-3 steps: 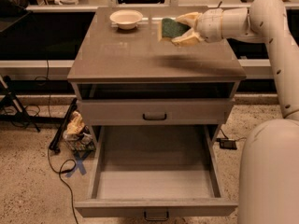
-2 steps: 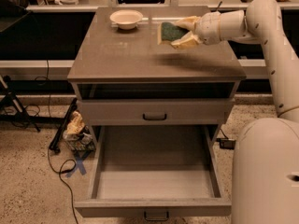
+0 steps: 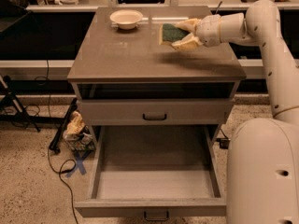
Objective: Pick sponge from middle drawer and place on counter
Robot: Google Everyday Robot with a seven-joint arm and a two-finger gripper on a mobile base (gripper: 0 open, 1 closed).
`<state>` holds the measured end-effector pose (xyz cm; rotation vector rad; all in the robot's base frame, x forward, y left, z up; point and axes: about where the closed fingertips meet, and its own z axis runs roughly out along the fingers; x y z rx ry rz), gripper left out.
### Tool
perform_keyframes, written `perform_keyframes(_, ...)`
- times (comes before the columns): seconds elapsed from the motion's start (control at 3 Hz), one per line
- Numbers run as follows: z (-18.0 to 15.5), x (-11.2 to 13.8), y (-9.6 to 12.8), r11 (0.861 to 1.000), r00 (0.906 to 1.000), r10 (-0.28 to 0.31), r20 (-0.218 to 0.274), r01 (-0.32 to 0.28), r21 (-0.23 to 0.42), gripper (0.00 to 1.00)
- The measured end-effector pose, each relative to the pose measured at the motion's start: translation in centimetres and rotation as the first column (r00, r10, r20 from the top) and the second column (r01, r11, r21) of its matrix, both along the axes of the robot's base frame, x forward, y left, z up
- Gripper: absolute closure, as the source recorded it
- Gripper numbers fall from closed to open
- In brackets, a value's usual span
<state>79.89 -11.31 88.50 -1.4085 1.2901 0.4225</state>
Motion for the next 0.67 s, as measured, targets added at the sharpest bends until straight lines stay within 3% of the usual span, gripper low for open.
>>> perform_keyframes(0.33,-0.29,0.13,-0.17,1.0,1.0,0.006,-0.006,-0.006,0.014,0.11)
perform_keyframes(0.67,-0.23,0.24,-0.91,1.0,1.0,-0.004,-0.003,0.004,0.027,0.0)
